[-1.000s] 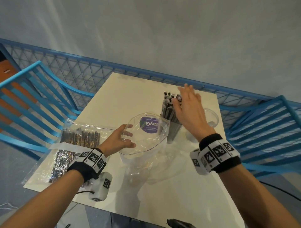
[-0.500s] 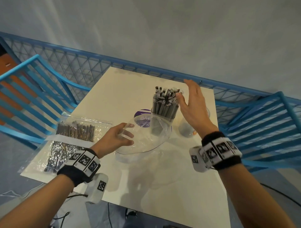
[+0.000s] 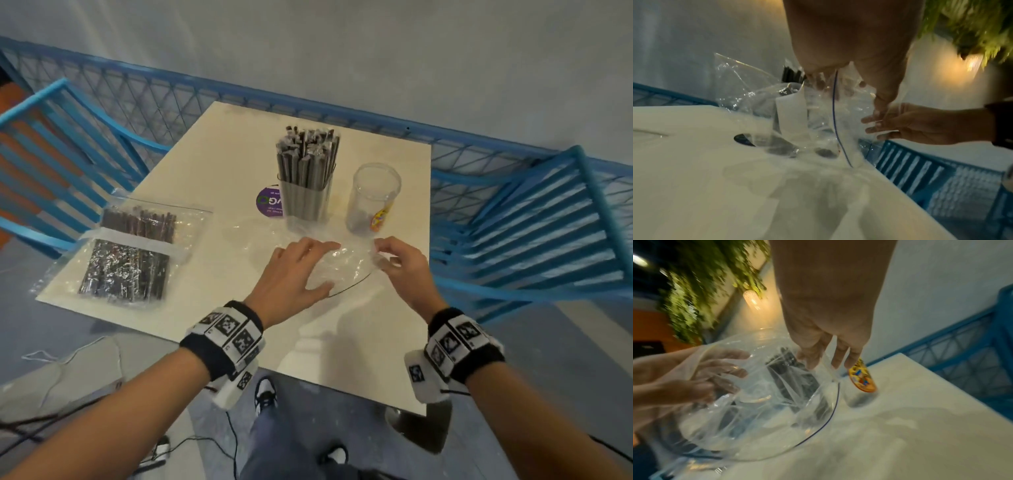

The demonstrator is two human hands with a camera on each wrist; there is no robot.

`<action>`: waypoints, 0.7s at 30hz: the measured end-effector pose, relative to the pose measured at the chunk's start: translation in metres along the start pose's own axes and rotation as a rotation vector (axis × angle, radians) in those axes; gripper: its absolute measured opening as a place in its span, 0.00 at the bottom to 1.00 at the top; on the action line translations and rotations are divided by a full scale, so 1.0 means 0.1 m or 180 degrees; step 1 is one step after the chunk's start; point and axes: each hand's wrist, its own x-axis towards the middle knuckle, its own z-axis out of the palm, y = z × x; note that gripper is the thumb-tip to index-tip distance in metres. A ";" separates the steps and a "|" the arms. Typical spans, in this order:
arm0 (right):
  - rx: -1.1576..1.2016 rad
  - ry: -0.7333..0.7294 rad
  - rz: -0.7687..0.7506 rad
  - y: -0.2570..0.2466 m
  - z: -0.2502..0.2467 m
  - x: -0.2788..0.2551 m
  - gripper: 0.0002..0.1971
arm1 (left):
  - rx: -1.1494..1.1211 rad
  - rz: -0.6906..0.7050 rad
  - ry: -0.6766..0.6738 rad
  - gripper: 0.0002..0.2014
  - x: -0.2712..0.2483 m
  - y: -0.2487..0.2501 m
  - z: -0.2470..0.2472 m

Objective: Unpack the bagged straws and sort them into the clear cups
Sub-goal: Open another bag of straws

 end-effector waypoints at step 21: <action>-0.0700 -0.0356 -0.0123 -0.75 -0.30 0.83 0.26 | -0.1309 -0.1209 0.0640 0.43 1.07 -0.64 -0.92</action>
